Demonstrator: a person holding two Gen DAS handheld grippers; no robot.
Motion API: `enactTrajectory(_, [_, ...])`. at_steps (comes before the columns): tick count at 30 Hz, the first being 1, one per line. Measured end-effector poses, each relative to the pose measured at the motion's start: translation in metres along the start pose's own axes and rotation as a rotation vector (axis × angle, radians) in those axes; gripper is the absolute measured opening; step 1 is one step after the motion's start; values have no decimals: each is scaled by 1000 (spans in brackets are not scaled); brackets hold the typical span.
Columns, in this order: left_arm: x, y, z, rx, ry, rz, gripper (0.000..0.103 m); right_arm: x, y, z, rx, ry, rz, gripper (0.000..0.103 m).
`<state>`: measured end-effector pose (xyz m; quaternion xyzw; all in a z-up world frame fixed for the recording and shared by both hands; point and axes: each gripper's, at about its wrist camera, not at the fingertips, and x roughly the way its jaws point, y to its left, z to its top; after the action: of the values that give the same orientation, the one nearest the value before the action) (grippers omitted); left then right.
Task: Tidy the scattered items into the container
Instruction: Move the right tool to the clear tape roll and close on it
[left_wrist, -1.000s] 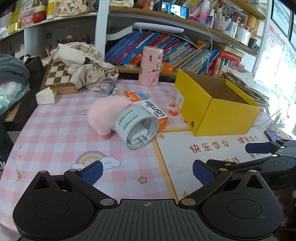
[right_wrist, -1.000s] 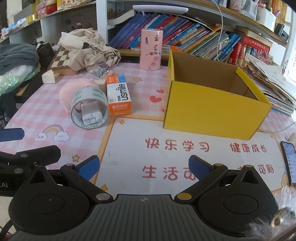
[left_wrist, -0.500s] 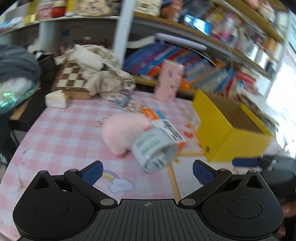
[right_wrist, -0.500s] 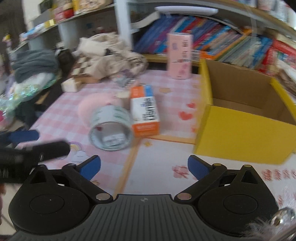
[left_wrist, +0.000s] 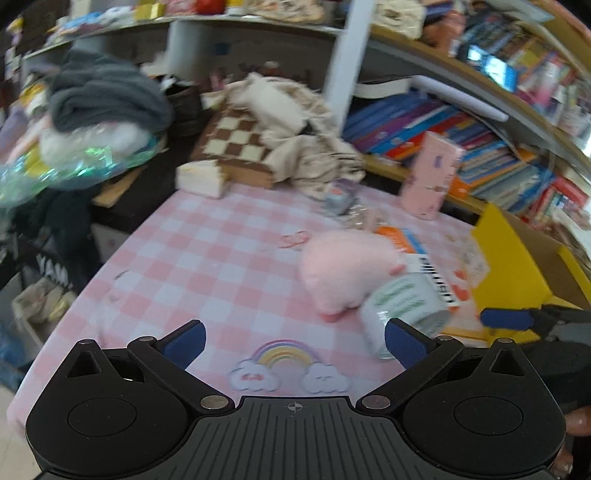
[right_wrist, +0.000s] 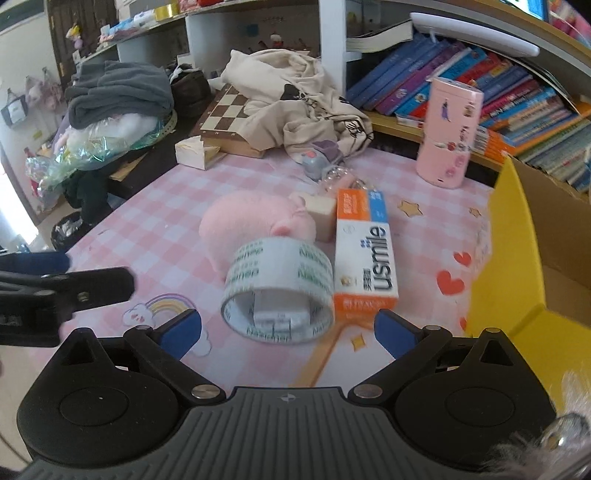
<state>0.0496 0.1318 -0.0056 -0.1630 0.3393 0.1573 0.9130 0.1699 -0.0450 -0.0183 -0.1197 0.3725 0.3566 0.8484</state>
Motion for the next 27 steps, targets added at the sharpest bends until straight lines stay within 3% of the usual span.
enactTrajectory(10, [-8, 11, -2, -19, 1, 63, 103, 39, 7, 16, -40, 54, 24, 100])
enactTrajectory(13, [-8, 12, -3, -26, 5, 73, 103, 45, 11, 13, -77, 73, 10, 88])
enactTrajectory(14, [-8, 12, -3, -26, 5, 73, 103, 44, 12, 11, -96, 68, -6, 84])
enactTrajectory(23, [-12, 0, -3, 20, -11, 28, 103, 19, 3, -6, -57, 71, 35, 83])
enactTrajectory(27, [-16, -4, -4, 37, -17, 4, 103, 4, -2, -9, -10, 33, 10, 83])
